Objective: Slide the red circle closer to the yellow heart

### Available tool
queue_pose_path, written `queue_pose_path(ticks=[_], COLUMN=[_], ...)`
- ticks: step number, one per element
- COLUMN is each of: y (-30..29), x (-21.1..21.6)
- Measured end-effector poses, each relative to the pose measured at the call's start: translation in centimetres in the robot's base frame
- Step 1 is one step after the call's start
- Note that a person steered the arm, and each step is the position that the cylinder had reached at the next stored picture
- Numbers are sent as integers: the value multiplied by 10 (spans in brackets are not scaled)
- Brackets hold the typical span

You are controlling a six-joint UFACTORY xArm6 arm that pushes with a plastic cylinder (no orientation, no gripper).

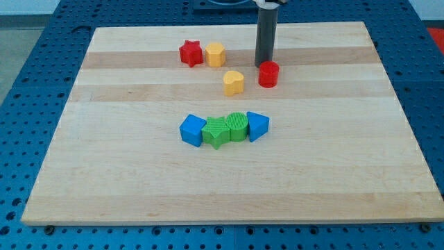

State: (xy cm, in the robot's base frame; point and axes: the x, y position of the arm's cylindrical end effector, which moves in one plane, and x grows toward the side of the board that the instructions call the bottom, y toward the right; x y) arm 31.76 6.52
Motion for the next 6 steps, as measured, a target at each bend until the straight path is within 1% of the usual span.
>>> queue_pose_path(ticks=[1,2,5,6], y=[43,66,-1,-3], x=[0,5,11,12])
